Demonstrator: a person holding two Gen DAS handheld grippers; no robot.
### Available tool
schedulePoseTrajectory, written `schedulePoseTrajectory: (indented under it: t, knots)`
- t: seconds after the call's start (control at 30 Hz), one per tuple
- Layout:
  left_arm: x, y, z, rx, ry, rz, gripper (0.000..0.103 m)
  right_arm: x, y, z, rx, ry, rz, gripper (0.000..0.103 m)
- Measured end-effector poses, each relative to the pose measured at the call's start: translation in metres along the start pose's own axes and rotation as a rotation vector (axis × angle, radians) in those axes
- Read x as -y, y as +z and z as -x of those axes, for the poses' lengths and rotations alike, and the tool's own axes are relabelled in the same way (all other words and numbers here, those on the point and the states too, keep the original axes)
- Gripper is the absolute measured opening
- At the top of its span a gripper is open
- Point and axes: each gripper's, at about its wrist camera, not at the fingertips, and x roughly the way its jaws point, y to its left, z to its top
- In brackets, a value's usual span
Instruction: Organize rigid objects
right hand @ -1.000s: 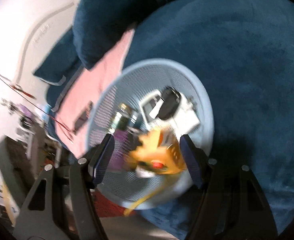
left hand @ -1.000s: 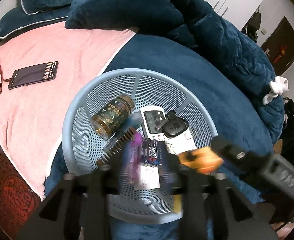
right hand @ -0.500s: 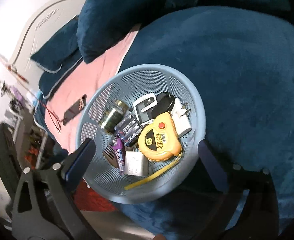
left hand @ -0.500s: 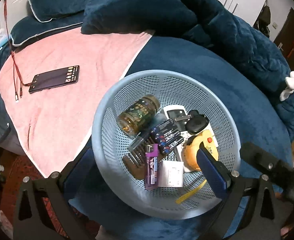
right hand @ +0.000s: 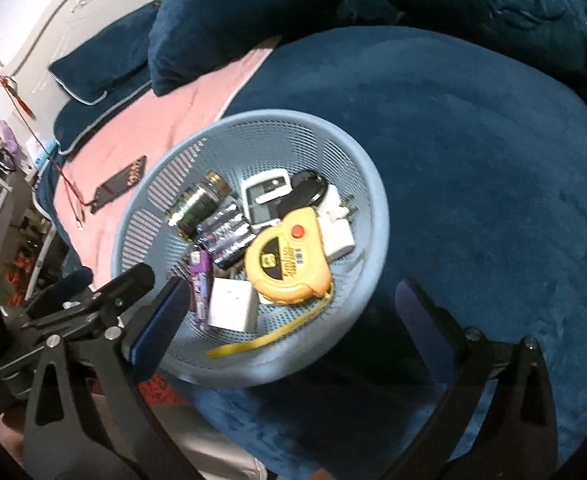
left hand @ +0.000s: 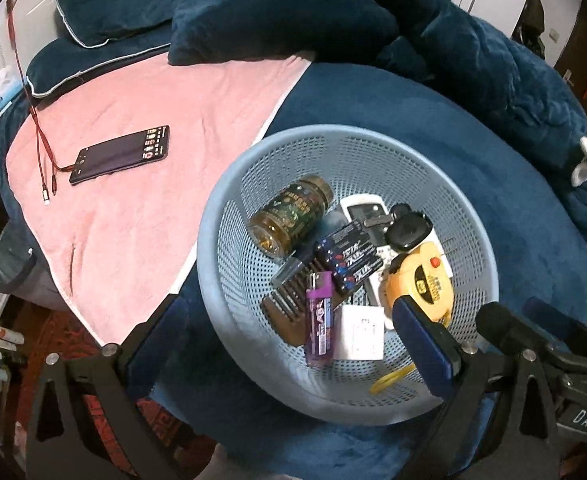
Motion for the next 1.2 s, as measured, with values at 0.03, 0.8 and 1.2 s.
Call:
schedulePoseTrajectory:
  t: [0.03, 0.8, 1.2]
  knots:
    - [0.0005, -0.0011, -0.0007, -0.005, 0.002, -0.002, 0.102, 0.0006, 0.0, -0.0008, -0.009, -0.01, 0.0, 0.103]
    - [0.0038, -0.0064, -0.0081, -0.06, 0.012, -0.006, 0.102, 0.0034, -0.0035, -0.0042, -0.075, -0.02, -0.005, 0.103]
    - [0.005, -0.0066, -0.0075, -0.062, 0.007, -0.007, 0.102, 0.0035, -0.0051, -0.0032, -0.066, -0.014, -0.018, 0.103]
